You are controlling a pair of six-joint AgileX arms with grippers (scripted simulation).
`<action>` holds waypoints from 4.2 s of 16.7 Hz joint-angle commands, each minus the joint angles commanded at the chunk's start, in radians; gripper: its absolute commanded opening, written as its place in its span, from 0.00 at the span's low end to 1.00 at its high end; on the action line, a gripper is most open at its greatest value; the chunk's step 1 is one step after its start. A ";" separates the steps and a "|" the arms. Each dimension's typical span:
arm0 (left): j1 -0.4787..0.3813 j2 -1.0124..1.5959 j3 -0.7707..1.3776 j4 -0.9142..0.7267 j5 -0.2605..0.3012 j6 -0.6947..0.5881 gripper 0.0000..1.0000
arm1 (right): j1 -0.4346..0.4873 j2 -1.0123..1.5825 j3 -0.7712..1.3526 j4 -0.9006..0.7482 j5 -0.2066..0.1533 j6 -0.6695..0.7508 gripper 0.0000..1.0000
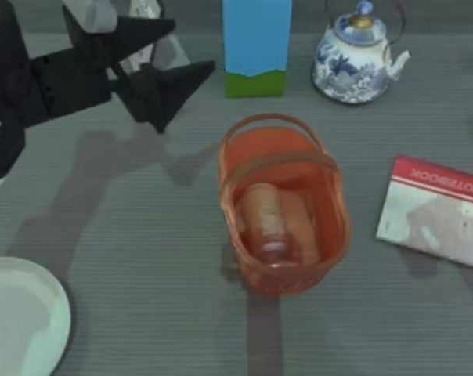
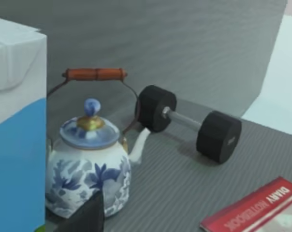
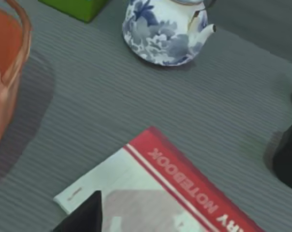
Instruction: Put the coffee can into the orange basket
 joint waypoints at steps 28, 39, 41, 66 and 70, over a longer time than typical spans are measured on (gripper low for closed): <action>0.218 -1.698 -0.870 -0.735 -0.896 0.055 1.00 | 0.455 1.657 1.653 -1.077 0.019 -0.715 1.00; 0.218 -1.698 -0.870 -0.735 -0.896 0.055 1.00 | 0.457 1.637 1.563 -1.006 0.019 -0.713 0.77; 0.218 -1.698 -0.870 -0.735 -0.896 0.055 1.00 | 0.457 1.637 1.563 -1.006 0.019 -0.713 0.62; 0.218 -1.698 -0.870 -0.735 -0.896 0.055 1.00 | 0.457 1.637 1.563 -1.006 0.019 -0.713 0.00; 0.218 -1.698 -0.870 -0.735 -0.896 0.055 1.00 | 0.457 1.637 1.563 -1.006 0.019 -0.713 0.00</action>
